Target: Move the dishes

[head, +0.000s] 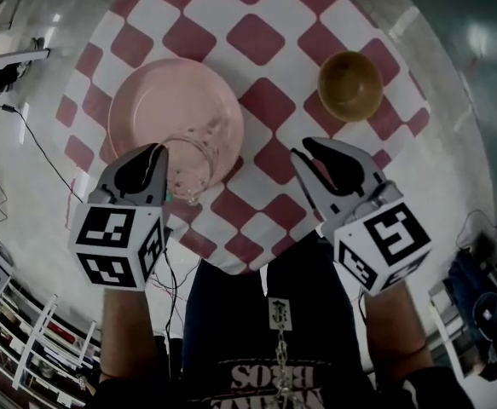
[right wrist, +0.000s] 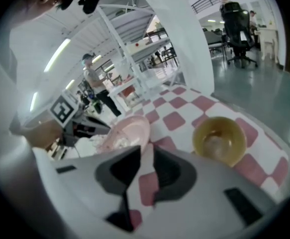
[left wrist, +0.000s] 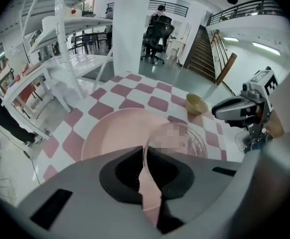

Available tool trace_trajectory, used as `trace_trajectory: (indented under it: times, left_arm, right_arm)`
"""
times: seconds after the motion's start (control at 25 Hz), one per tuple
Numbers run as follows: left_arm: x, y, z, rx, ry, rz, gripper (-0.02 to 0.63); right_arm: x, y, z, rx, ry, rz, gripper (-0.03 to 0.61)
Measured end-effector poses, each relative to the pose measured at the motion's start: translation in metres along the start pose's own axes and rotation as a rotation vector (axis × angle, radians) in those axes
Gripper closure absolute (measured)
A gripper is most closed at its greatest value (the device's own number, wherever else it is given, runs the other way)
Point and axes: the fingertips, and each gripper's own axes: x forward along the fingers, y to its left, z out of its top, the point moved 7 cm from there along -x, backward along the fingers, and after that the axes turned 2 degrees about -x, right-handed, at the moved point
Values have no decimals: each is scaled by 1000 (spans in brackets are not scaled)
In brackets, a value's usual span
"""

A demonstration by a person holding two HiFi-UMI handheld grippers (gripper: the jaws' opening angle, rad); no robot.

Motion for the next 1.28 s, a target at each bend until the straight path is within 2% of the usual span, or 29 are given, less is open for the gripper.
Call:
trace_trajectory:
  times: [0.28, 0.4, 0.56, 0.72, 1.0, 1.16, 1.28]
  left_arm:
    - [4, 56, -19, -12, 33, 3, 568]
    - [7, 64, -26, -8, 48, -5, 568]
    - [8, 72, -26, 3, 27, 14, 561]
    - [4, 70, -24, 53, 8, 26, 560]
    - [-16, 70, -15, 87, -29, 75, 549]
    - [-37, 67, -1, 86, -105, 145, 549]
    - [-50, 45, 12, 114, -180, 125, 574]
  right_arm:
    - [32, 29, 5, 8, 18, -27, 477]
    - [37, 39, 7, 12, 13, -36, 477]
    - [41, 50, 10, 12, 4, -52, 477]
    - [40, 52, 8, -4, 14, -89, 477]
    - [17, 18, 9, -26, 12, -182, 477]
    - [-2, -6, 6, -39, 18, -221, 477]
    - [-14, -29, 1, -54, 26, -267, 477]
